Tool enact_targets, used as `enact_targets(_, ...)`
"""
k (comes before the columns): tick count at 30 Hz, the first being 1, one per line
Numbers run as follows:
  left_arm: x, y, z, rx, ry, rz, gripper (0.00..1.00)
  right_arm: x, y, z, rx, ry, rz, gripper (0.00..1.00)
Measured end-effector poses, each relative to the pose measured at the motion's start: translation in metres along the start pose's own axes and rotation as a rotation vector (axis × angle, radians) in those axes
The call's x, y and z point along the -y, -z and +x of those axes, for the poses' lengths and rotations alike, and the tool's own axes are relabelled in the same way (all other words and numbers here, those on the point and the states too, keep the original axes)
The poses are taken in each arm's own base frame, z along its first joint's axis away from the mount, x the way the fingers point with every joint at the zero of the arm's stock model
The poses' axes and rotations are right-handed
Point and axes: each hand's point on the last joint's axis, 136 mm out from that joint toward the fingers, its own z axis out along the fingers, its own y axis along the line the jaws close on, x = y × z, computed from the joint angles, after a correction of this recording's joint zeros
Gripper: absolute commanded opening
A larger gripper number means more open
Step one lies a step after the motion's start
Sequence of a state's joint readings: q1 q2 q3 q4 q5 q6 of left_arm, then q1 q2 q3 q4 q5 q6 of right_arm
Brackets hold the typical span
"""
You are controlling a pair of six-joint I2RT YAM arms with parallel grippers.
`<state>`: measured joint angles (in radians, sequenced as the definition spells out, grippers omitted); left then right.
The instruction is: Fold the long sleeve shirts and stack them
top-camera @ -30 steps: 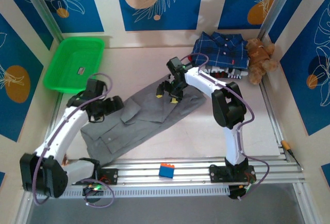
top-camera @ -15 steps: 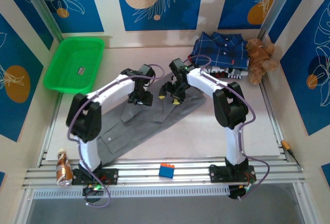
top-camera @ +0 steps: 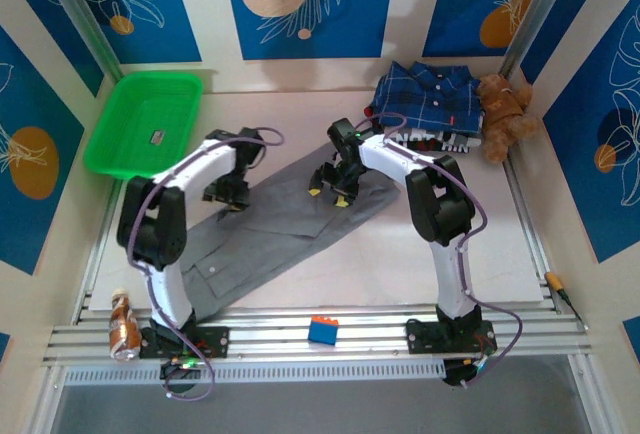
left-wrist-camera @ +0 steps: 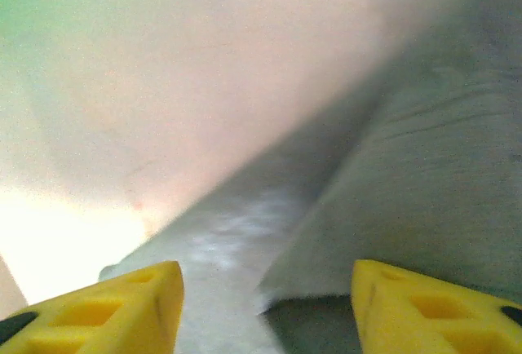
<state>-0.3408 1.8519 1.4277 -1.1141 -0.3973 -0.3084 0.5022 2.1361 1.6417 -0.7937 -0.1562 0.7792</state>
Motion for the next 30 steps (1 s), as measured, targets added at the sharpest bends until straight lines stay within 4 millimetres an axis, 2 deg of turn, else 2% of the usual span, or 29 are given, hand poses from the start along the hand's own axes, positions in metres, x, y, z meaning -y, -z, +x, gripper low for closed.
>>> enact_targets(4, -0.039, 0.005, 0.003, 0.020, 0.118, -0.005, 0.74, 0.002, 0.001, -0.003, 0.003, -0.007, -0.001, 0.69)
enact_targets(7, -0.038, 0.018, -0.002, 0.075, 0.157, 0.061, 0.78, 0.004, 0.002, -0.003, 0.003, -0.011, 0.001, 0.69)
enact_targets(10, -0.023, 0.032, -0.010, 0.130, 0.169, 0.166, 0.79, 0.004, 0.002, -0.003, 0.001, -0.008, 0.002, 0.70)
enact_targets(13, -0.007, 0.038, -0.015, 0.151, 0.166, 0.256, 0.80, 0.002, 0.005, -0.003, 0.003, 0.002, 0.000, 0.70)
enact_targets(21, 0.030, 0.054, -0.015, 0.182, 0.042, 0.372, 0.82, -0.015, 0.030, -0.005, 0.043, 0.042, -0.036, 0.70)
enact_targets(26, 0.075, 0.062, -0.008, 0.181, -0.142, 0.367, 0.83, -0.017, 0.035, -0.005, 0.051, 0.047, -0.044, 0.70)
enact_targets(30, 0.115, 0.049, -0.002, 0.136, -0.292, 0.308, 0.82, -0.017, 0.035, -0.005, 0.051, 0.047, -0.043, 0.70)
